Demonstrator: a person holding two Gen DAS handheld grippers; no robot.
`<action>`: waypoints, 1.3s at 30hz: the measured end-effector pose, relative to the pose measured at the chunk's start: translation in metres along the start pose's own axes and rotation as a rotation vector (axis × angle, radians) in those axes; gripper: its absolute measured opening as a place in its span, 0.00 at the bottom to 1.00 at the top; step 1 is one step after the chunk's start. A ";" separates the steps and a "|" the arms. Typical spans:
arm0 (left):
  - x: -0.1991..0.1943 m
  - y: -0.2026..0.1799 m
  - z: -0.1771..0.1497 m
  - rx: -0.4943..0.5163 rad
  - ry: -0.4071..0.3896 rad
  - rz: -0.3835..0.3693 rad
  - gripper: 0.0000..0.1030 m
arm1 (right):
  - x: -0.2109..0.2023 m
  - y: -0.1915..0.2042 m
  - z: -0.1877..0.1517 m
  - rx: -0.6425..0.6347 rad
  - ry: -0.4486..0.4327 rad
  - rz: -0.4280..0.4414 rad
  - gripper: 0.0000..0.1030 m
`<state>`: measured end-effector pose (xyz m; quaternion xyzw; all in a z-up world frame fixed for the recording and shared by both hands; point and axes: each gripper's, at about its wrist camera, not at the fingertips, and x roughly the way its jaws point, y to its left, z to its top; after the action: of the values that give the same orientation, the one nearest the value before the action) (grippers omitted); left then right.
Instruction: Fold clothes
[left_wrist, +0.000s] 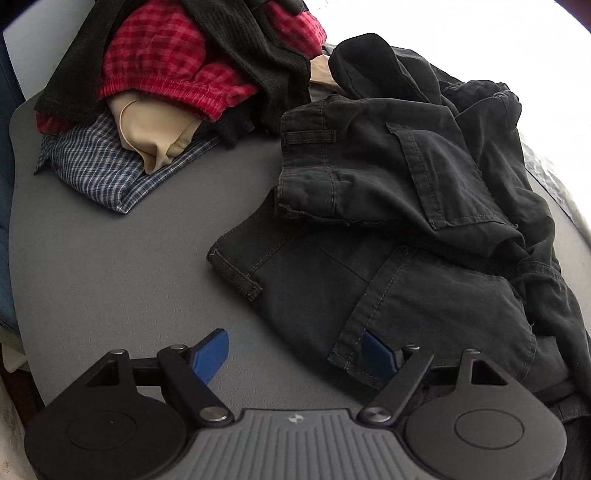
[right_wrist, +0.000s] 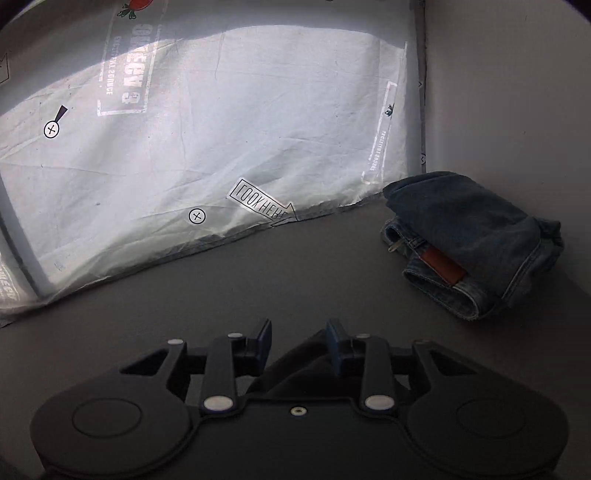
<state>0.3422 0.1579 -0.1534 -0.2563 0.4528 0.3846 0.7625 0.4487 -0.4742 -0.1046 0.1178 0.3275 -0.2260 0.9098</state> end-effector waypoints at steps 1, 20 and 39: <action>0.004 0.000 0.002 -0.003 0.006 0.003 0.78 | -0.007 -0.015 -0.012 0.045 0.040 -0.029 0.38; 0.033 -0.008 0.017 -0.049 0.036 -0.010 0.83 | 0.053 0.017 0.070 0.427 0.053 0.441 0.02; 0.041 -0.016 0.023 -0.026 0.033 0.003 0.95 | 0.085 0.020 -0.010 0.467 0.235 0.376 0.48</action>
<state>0.3788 0.1805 -0.1782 -0.2718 0.4608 0.3874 0.7508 0.5112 -0.4816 -0.1655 0.4073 0.3423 -0.1078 0.8398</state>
